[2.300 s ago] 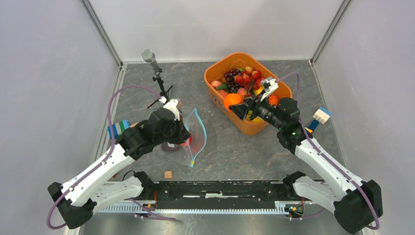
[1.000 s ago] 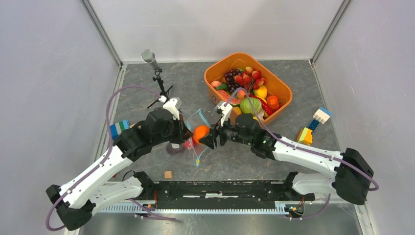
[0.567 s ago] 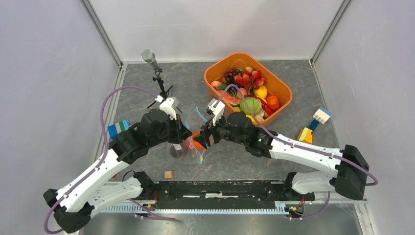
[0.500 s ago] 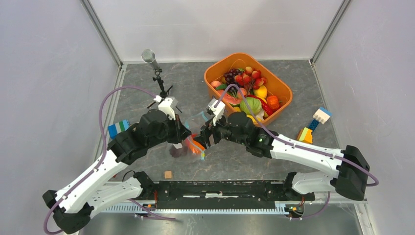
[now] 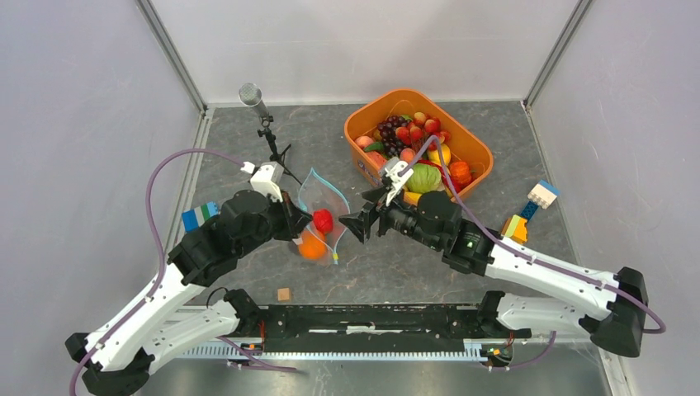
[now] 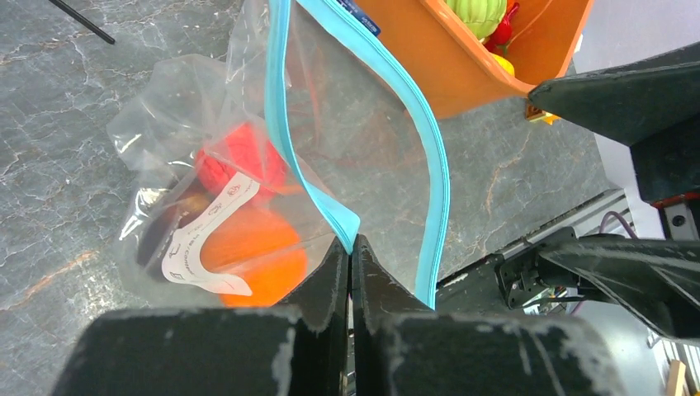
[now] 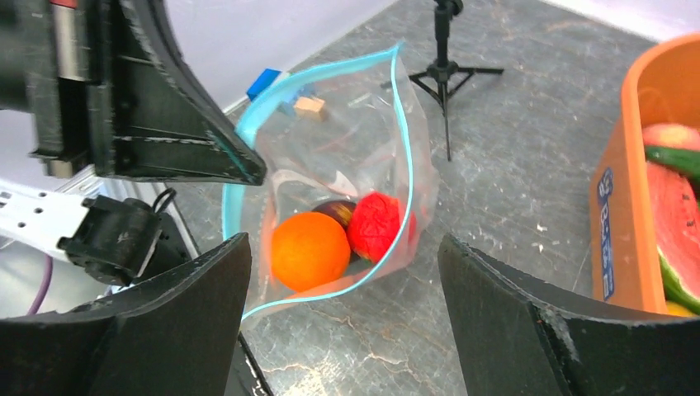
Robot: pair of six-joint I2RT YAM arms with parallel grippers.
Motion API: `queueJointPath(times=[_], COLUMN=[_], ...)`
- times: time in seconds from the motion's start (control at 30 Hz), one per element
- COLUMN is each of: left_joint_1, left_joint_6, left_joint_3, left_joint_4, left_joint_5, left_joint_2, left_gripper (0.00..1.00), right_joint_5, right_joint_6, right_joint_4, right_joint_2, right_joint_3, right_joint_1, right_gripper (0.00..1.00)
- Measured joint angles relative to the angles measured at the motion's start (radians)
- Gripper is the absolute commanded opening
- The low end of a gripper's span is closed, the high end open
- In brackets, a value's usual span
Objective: Place the food in the zip-top bag and seal the zipper
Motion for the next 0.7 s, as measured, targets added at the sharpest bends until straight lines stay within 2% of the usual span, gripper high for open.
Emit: queueJointPath(times=[0.13, 0.17, 0.27, 0.4, 0.57, 0.7], left_joint_1=[0.000, 0.000, 0.000, 0.000, 0.010, 0.022], left_joint_6=[0.000, 0.000, 0.000, 0.003, 0.035, 0.048], left_joint_3=[-0.005, -0.007, -0.009, -0.010, 0.037, 0.071], left_joint_4=[0.003, 0.004, 0.005, -0.013, -0.167, -0.238], left_joint_5=[-0.004, -0.004, -0.004, -0.043, -0.279, -0.361], left_joint_2=[-0.001, 0.000, 0.004, 0.003, 0.035, 0.080], left_gripper=[0.02, 0.02, 0.02, 0.02, 0.02, 0.02], right_joint_5=[0.040, 0.043, 0.047, 0.037, -0.041, -0.143], right_joint_6=[0.039, 0.050, 0.075, 0.085, 0.064, 0.063], right_joint_4=[-0.013, -0.020, -0.063, -0.115, -0.092, -0.015], right_joint_2=[0.051, 0.078, 0.173, 0.236, 0.205, 0.155], right_joint_3=[0.000, 0.001, 0.009, 0.023, 0.066, 0.074], right_joint_1=[0.000, 0.000, 0.000, 0.000, 0.000, 0.000], right_gripper=[0.80, 0.71, 0.31, 0.02, 0.00, 0.00])
